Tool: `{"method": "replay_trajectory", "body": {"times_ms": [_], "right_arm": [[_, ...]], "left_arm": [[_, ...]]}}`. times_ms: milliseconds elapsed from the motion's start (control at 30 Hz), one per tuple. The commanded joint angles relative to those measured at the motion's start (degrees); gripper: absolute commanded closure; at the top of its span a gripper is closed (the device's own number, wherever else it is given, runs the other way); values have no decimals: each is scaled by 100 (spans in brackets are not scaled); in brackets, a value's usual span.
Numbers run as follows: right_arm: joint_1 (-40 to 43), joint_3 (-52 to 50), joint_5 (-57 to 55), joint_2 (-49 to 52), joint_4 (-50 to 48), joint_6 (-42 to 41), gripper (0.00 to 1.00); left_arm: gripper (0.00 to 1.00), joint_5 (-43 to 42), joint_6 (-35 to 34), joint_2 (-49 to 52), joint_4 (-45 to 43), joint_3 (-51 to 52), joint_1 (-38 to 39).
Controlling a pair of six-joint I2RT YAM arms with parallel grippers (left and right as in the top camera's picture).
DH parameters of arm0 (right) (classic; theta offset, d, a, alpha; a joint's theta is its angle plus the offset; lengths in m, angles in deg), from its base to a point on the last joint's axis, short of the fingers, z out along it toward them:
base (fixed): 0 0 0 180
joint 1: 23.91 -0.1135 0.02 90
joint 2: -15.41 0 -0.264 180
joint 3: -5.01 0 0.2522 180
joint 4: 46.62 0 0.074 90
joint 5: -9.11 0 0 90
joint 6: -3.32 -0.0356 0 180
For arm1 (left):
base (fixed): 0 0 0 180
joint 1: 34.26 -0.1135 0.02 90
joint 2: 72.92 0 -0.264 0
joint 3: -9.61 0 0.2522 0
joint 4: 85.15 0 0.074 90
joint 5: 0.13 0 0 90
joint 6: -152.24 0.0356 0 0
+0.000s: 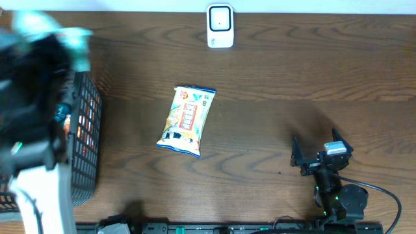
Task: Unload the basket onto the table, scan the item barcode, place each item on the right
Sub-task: 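Place the green wipe pack beside the yellow pack on the table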
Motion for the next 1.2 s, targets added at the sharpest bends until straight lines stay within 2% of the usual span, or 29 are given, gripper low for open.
{"method": "replay_trajectory", "body": {"times_ms": [0, 100, 300, 467, 567, 700, 733, 833, 867, 900, 967, 1067, 1167], "right_arm": [[-28, -20, -4, -35, 15, 15, 1], [-28, -20, -4, -35, 15, 15, 1], [-28, -20, -4, -35, 15, 15, 1], [-28, -20, -4, -35, 15, 13, 1], [-28, -20, -4, -35, 15, 13, 1], [-28, -20, -4, -35, 15, 13, 1], [-28, -20, -4, -35, 15, 15, 1], [-28, -20, -4, -35, 15, 13, 1], [-28, -20, -4, -35, 15, 15, 1], [-28, -20, -4, -35, 15, 15, 1], [-28, -20, -4, -35, 15, 13, 1], [-28, -20, -4, -35, 15, 15, 1], [-28, -20, -4, -35, 15, 13, 1]], "left_arm": [[93, -468, 1403, 682, -50, 46, 1137], [93, -463, 2203, 1419, -168, 46, 2114], [92, -446, 2940, 2841, -409, 46, 3252], [92, -450, 2949, 3956, -389, 46, 3665], [92, -479, 2732, 4520, -260, 46, 3816], [91, -494, 2455, 4795, -118, 46, 3932], [84, -494, 2455, 4802, -85, 46, 3960], [38, -492, 2459, 4669, 22, 22, 4004], [27, -485, 2479, 4546, 160, -44, 4000], [20, -485, 2524, 4422, 330, -142, 3980], [11, -463, 2632, 4076, 807, -492, 3904], [9, -210, 2833, 3418, 1541, -1187, 3722], [7, 922, 2824, 2662, 2046, -1803, 3418]]}}
